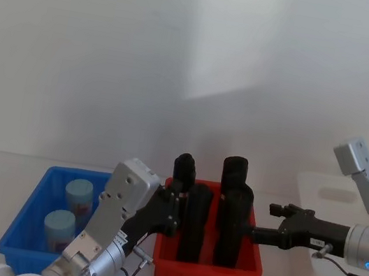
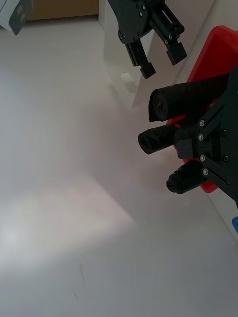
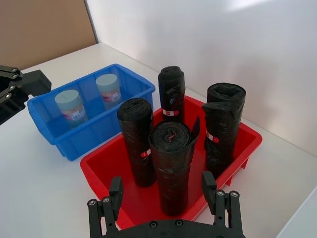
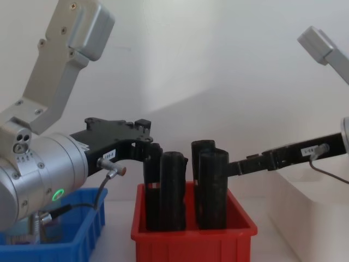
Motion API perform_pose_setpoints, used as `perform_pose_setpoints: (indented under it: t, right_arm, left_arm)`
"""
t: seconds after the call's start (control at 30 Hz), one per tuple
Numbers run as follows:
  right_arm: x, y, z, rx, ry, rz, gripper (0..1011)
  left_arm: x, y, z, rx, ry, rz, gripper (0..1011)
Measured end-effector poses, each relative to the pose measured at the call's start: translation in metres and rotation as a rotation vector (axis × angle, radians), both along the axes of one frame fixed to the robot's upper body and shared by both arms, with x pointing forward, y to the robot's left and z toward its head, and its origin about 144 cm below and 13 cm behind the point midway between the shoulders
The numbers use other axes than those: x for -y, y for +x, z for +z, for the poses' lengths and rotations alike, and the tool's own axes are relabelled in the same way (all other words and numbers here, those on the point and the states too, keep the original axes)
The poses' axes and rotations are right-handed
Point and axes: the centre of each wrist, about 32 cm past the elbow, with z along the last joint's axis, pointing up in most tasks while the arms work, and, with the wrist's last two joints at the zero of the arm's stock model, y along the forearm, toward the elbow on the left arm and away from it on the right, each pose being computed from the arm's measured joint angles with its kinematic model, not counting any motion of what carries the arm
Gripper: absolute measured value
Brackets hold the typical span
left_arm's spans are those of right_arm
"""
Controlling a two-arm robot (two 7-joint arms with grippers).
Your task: Pick the cotton swabs from the blue box and place them into the white box.
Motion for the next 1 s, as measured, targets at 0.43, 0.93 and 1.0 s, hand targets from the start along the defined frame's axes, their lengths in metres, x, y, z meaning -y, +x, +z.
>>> perform_pose_setpoints:
  t: [0.43,0.93,1.0]
  right_arm:
    - [-0.011,0.015,-0.009,0.016,-0.026,0.022,1002]
    - [-0.022,0.029,-0.021,0.038,-0.046,0.023,1002]
    - [-0.024,0.031,-0.022,0.043,-0.044,0.025,1002]
  left_arm:
    - [0.000,0.000,0.000,0.000,0.000,0.000,0]
    - [0.000,0.000,0.000,0.000,0.000,0.000,0]
    - [0.000,0.000,0.000,0.000,0.000,0.000,0]
